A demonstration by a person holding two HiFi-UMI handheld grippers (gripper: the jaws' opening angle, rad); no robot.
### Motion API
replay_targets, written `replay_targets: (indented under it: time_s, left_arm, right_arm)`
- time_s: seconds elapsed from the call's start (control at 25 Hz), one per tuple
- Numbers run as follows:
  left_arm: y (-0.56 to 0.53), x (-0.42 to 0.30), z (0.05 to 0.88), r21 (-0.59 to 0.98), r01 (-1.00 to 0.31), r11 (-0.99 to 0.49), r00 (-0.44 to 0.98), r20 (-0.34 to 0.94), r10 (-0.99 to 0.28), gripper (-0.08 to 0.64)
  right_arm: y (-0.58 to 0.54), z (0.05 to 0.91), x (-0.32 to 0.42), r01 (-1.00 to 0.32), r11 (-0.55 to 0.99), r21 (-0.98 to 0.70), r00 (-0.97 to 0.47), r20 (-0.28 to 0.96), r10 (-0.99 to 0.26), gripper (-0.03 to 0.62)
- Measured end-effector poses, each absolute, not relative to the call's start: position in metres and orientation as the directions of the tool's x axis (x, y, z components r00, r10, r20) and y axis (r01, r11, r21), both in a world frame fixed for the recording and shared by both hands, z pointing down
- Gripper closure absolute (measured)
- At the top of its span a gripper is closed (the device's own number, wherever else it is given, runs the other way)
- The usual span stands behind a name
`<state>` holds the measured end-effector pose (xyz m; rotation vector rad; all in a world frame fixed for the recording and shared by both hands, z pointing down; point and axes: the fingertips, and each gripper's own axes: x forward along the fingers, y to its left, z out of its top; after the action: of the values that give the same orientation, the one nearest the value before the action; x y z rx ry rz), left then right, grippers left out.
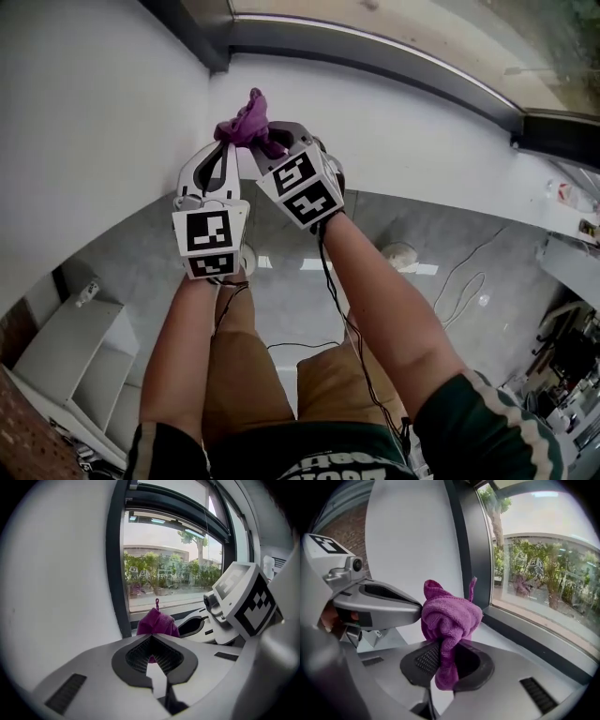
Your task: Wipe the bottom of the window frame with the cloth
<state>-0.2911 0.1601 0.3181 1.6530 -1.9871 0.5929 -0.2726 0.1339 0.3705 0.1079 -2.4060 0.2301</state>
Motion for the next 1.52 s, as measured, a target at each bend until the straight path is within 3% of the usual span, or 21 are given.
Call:
replay_targets:
  time_s: [0.24,1.12,1.52]
  left_arm:
    - [0.146,-0.278,0.264,-0.025,-0.984,0.177,-0.159,0.576,-0.802,0.551]
    - [0.086,-0.167,0.038,-0.105,-0.993,-0.05,-0.002,0.442,-0.897,0.551]
    - [0.092,-0.099,-0.05,-0.046,-0.99,-0.137,0.107,0.402,-0.909,0.551]
  right_arm:
    - [0.13,0.309,-0.259,-0.142,0.98,-0.138,-0.771,0.637,-0.022,0.526]
    - [0.07,0.054,-0.114,-0.279,0.96,-0.032,-0.825,0.52,-0.223,0.526]
    - [0.077,-0.033,-0.043,-0.369,0.929,-0.021,-0.844,0.427,-0.325,0.526]
